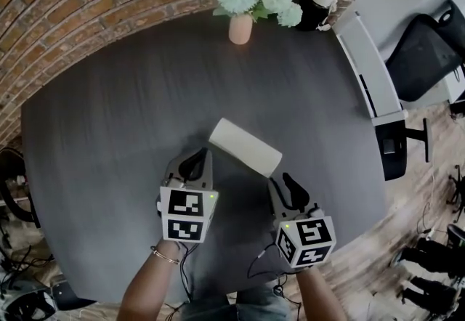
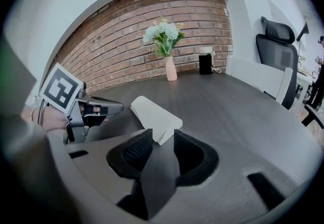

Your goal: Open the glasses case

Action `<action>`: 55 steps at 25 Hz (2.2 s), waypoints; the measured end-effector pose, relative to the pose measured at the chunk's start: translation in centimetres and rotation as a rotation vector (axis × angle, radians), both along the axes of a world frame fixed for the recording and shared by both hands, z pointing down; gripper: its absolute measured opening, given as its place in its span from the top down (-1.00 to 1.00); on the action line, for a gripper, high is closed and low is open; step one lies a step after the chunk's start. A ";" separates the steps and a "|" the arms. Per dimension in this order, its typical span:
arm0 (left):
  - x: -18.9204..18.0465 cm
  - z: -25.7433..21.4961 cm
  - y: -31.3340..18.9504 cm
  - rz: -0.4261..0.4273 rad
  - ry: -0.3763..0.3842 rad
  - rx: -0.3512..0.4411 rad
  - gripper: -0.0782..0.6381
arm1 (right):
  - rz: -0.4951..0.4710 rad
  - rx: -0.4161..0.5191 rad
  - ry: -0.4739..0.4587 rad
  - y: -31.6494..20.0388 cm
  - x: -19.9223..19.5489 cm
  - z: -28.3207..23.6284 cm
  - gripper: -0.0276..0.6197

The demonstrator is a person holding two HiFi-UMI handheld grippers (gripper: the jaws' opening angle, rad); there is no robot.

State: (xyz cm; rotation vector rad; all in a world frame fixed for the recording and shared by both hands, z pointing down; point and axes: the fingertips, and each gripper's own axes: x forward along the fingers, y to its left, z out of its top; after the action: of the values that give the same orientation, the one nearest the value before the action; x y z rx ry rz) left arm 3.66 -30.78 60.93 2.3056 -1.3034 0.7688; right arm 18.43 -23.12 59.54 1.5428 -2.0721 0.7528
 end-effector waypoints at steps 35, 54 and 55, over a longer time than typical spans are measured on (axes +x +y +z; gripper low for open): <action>1.7 1.7 -1.2 0.092 -0.034 -0.091 0.79 | -0.444 0.073 0.505 -0.8 -2.5 0.7 0.43; 1.6 1.7 -1.2 0.115 -0.020 -0.099 0.79 | -0.567 0.119 0.745 -0.7 -2.5 1.6 0.48; 1.7 1.7 -1.1 0.116 -0.015 -0.105 0.79 | -0.566 0.115 0.737 -0.7 -2.4 1.5 0.48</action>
State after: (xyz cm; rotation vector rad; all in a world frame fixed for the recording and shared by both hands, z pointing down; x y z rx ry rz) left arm 5.33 -31.91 62.65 2.3114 -1.1156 0.8722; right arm 15.98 -23.87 61.08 0.9710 -1.8260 -0.1391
